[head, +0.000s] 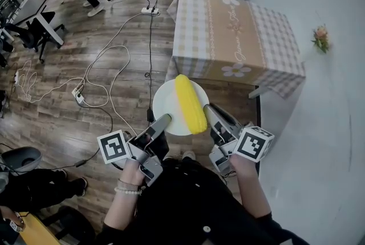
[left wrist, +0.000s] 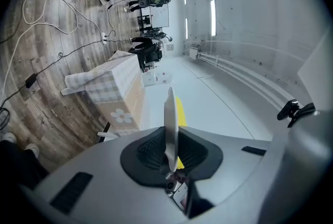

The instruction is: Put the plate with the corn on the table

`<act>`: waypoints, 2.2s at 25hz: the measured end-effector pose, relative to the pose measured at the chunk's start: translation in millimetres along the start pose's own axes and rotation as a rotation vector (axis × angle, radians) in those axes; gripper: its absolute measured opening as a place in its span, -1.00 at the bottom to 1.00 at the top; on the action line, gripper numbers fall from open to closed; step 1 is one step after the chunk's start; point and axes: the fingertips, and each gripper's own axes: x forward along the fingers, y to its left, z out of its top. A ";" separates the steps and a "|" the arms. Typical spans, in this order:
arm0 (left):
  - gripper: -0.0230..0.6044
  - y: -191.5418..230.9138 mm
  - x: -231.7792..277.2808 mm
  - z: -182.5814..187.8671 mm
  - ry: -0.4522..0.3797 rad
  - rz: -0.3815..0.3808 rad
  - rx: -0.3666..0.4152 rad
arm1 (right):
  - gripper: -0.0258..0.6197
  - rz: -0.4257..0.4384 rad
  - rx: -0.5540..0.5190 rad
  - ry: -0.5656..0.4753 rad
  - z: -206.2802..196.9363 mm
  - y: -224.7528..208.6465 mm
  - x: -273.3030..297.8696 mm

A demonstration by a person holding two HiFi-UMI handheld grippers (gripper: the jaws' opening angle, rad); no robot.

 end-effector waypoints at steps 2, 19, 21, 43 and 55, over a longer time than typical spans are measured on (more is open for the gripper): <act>-0.77 -0.6 0.1 -1.7 0.006 -0.008 -0.007 | -0.56 0.014 0.039 -0.002 -2.5 -0.8 0.9; -0.77 1.4 -12.6 -7.8 0.071 -0.003 0.007 | -0.65 0.040 0.091 -0.064 -17.2 15.6 -3.9; -0.77 1.4 -13.6 -7.8 0.080 0.000 0.015 | -0.65 0.020 0.080 -0.079 -17.9 16.5 -4.3; -0.77 0.5 -51.7 5.7 0.093 0.000 0.037 | -0.66 -0.003 0.085 -0.136 -44.0 44.0 8.9; -0.77 2.0 -55.8 1.3 0.101 -0.008 0.027 | -0.67 -0.005 0.091 -0.150 -48.1 46.6 4.0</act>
